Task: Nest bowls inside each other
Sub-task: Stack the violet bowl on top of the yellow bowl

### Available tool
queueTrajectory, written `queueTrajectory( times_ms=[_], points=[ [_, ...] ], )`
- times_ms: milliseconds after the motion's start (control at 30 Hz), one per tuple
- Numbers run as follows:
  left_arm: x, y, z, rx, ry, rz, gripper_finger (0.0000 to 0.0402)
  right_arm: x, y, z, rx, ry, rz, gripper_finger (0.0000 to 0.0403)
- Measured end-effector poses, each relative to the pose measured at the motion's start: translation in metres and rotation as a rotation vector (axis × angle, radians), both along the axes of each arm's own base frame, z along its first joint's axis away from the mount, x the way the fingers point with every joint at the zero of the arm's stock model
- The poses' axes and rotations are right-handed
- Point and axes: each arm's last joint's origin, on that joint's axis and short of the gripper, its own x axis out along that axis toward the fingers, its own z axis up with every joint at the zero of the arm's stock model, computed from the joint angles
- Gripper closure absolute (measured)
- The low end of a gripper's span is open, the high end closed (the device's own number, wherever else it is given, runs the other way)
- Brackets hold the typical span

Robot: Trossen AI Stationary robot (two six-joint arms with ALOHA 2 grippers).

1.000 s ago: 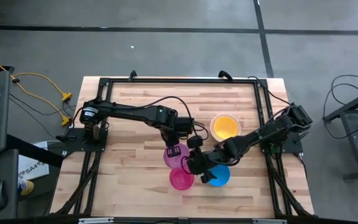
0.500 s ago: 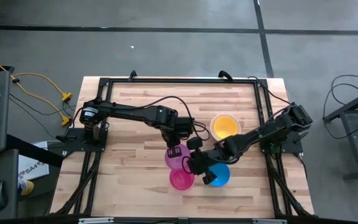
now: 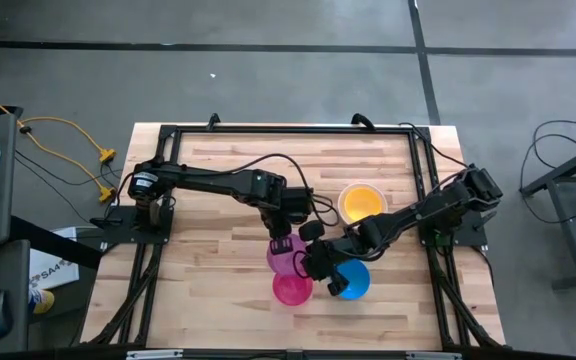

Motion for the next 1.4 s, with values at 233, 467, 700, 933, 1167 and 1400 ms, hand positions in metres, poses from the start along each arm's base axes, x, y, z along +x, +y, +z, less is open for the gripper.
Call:
queueTrajectory(
  times_ms=[233, 467, 700, 933, 1167, 1400],
  points=[
    [-0.0001, 0.0000, 0.0000, 0.001, 0.000, -0.007, 0.0401, -0.0008, -0.0005, -0.0008, -0.012, 0.010, 0.009, 0.0311],
    [-0.0001, 0.0001, 0.0000, 0.000, 0.000, -0.007, 0.0401, -0.0014, -0.0007, -0.0012, -0.017, 0.017, 0.013, 0.0311],
    [-0.0001, 0.0000, 0.0000, -0.006, 0.001, -0.001, 0.0402, -0.0015, -0.0005, -0.0013, -0.017, 0.018, 0.021, 0.0311],
    [-0.0002, -0.0003, 0.0000, -0.016, 0.003, -0.004, 0.0401, -0.0015, -0.0004, -0.0013, -0.016, 0.019, 0.023, 0.0311],
    [-0.0002, -0.0003, 0.0000, -0.016, 0.002, -0.004, 0.0402, -0.0015, -0.0004, -0.0013, -0.014, 0.019, 0.019, 0.0311],
    [-0.0001, -0.0003, 0.0001, -0.015, 0.002, -0.004, 0.0401, -0.0016, -0.0004, -0.0013, -0.014, 0.020, 0.019, 0.0311]
  ],
)
